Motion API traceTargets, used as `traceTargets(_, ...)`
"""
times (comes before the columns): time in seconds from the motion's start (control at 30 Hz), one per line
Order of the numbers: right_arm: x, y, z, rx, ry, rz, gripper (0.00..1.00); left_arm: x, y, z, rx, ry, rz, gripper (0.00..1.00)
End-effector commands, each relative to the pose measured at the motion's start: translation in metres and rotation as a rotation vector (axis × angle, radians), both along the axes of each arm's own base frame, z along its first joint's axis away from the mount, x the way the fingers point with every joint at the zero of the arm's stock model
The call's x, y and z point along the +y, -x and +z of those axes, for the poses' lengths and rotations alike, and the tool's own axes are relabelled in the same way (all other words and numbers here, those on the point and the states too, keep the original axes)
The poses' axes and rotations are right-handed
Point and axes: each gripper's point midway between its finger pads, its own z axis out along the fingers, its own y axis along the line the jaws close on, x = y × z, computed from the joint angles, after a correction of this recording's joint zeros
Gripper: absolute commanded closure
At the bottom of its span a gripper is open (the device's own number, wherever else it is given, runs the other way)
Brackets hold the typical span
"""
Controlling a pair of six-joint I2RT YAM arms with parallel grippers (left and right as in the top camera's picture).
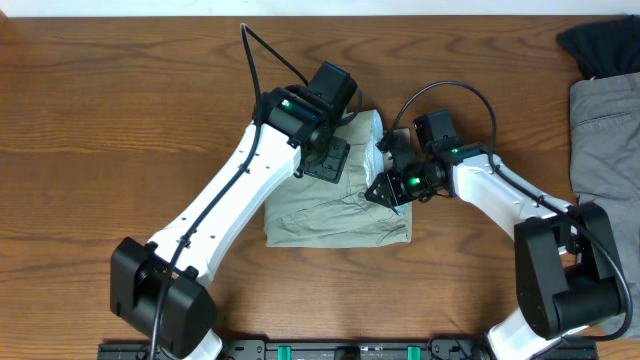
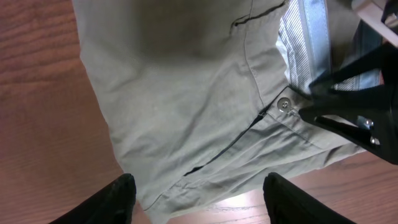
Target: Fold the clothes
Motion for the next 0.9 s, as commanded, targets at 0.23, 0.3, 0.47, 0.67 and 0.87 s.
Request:
traceTargets(0.23,0.004,0.002,-0.006,-0.173,0.023,0.223,0.39,0.002,-0.002,0.001,-0.013,-0.011,-0.002,0.31)
traceTargets(0.3,0.006,-0.005,-0.005,-0.206,0.014,0.212,0.42,0.002,-0.002,0.001,-0.013,-0.011,-0.002,0.31)
traceTargets(0.47,0.010,-0.021,0.000,-0.242,0.003,0.144,0.51,0.002,-0.002,0.001,-0.012,-0.012,-0.002,0.31)
traceTargets(0.67,0.005,-0.022,-0.014,-0.200,0.037,0.106,0.62,0.002,-0.002,0.001,-0.013,-0.011,-0.002,0.31)
traceTargets(0.87,0.007,-0.020,-0.019,-0.176,0.017,0.115,0.79,0.003,-0.001,0.001,-0.009,-0.014,-0.002,0.30)
